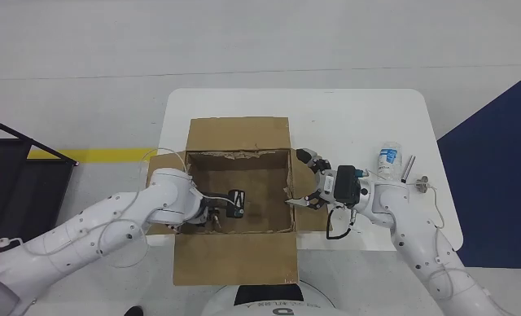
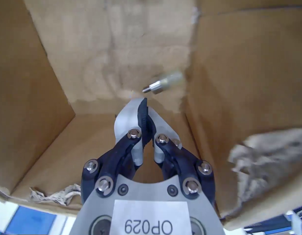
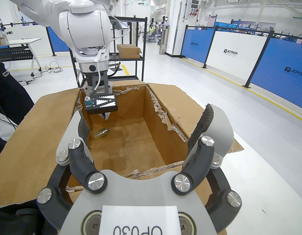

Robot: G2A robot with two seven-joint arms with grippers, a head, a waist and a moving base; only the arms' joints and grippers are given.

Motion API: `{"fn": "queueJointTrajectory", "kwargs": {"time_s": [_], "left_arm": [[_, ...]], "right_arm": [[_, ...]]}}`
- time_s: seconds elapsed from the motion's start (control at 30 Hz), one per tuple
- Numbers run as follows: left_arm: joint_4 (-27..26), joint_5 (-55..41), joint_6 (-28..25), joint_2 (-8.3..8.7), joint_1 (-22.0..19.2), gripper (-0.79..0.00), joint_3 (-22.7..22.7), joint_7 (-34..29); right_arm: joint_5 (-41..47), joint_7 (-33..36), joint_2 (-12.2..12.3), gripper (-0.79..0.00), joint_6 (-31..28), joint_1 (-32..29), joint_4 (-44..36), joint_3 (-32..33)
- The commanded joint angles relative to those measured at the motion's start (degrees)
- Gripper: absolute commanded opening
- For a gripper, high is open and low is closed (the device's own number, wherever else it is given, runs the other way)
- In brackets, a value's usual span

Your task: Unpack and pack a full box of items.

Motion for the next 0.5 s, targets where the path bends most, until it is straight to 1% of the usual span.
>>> {"fn": "queueJointTrajectory", "kwargs": {"time_s": [0.0,0.07,0.17,0.3,0.37,0.4,0.47], "left_arm": [[1.1,-0.2,-1.9,0.05,-0.3,0.000,-0.4,1.0],[2.0,0.3,-1.9,-0.02,-0.8,0.000,0.7,1.1],[2.0,0.3,-2.4,-0.25,-3.3,0.000,4.2,1.5],[3.4,-1.8,-3.6,-0.55,-8.6,0.000,10.4,2.7],[5.1,-3.7,-4.3,-0.91,-11.7,0.000,13.9,3.4],[5.8,-4.0,-4.0,-1.18,-12.2,0.000,13.9,3.1],[6.1,-4.1,-4.4,-1.82,-11.9,0.000,13.9,3.5]], "right_arm": [[0.0,0.0,0.0,0.000,0.0,0.0,0.0,0.0],[0.0,0.0,0.0,0.000,0.0,0.0,0.0,0.0],[0.0,0.0,0.0,0.000,0.0,0.0,0.0,0.0],[0.0,0.0,0.0,0.000,0.0,0.0,0.0,0.0],[0.0,0.0,0.0,0.000,0.0,0.0,0.0,0.0],[0.0,0.0,0.0,0.000,0.0,0.0,0.0,0.0],[0.0,0.0,0.0,0.000,0.0,0.0,0.0,0.0]]}}
